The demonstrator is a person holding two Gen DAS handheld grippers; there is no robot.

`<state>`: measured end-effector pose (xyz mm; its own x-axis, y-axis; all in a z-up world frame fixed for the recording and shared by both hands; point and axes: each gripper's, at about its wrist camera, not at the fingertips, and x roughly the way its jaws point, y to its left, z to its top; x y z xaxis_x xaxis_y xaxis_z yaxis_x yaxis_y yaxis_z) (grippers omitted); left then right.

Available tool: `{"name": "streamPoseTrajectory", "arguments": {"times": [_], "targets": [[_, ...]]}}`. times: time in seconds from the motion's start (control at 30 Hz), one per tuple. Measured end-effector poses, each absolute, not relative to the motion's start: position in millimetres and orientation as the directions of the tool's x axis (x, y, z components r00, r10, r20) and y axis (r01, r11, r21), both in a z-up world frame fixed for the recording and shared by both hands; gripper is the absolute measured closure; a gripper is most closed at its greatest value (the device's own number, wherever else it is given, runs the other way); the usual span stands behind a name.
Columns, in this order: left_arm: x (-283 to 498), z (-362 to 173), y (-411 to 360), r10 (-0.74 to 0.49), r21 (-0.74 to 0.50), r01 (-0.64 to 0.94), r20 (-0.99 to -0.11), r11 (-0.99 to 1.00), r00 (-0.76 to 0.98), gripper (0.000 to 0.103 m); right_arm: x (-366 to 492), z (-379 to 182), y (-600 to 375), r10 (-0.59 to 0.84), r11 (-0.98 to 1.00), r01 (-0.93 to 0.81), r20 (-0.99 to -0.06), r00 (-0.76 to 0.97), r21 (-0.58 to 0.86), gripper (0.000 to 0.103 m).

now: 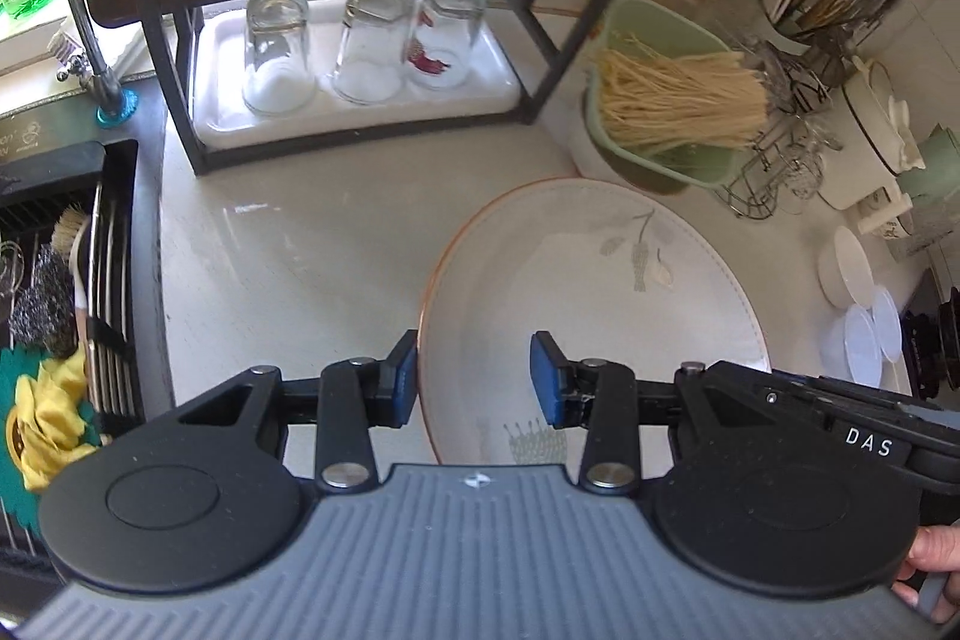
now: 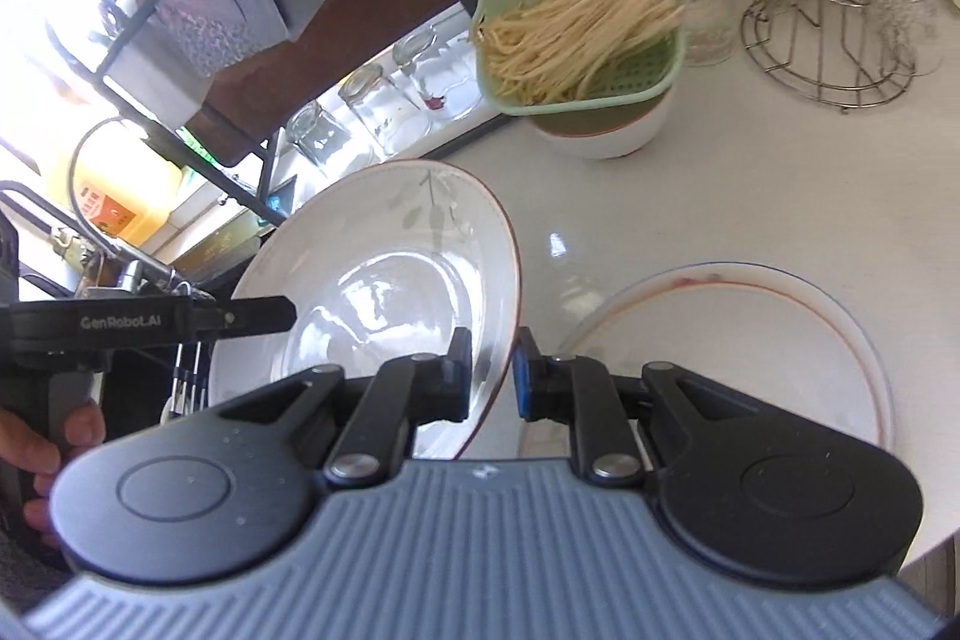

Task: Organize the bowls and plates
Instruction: 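Lift the second plate with both grippers and carry it over the plate stack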

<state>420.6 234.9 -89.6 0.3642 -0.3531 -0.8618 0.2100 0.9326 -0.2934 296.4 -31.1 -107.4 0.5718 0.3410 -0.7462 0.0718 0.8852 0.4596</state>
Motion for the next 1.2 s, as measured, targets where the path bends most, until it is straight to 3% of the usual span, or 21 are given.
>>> {"name": "streamPoseTrajectory", "arguments": {"times": [0.57, 1.2], "targets": [[369.1, -90.3, 164.6, -0.387, -0.331, 0.208, -0.845, 0.920, 0.368, 0.060, 241.0, -107.0, -91.2, 0.311, 0.898, 0.084, -0.756, 0.575, 0.433, 0.086], [366.8, -143.6, 115.2, -0.385, -0.352, 0.167, -0.891, 0.921, 0.240, 0.060, 218.7, -145.1, -135.0, 0.257, 0.912, 0.137, -0.800, 0.543, 0.386, 0.086]]}}
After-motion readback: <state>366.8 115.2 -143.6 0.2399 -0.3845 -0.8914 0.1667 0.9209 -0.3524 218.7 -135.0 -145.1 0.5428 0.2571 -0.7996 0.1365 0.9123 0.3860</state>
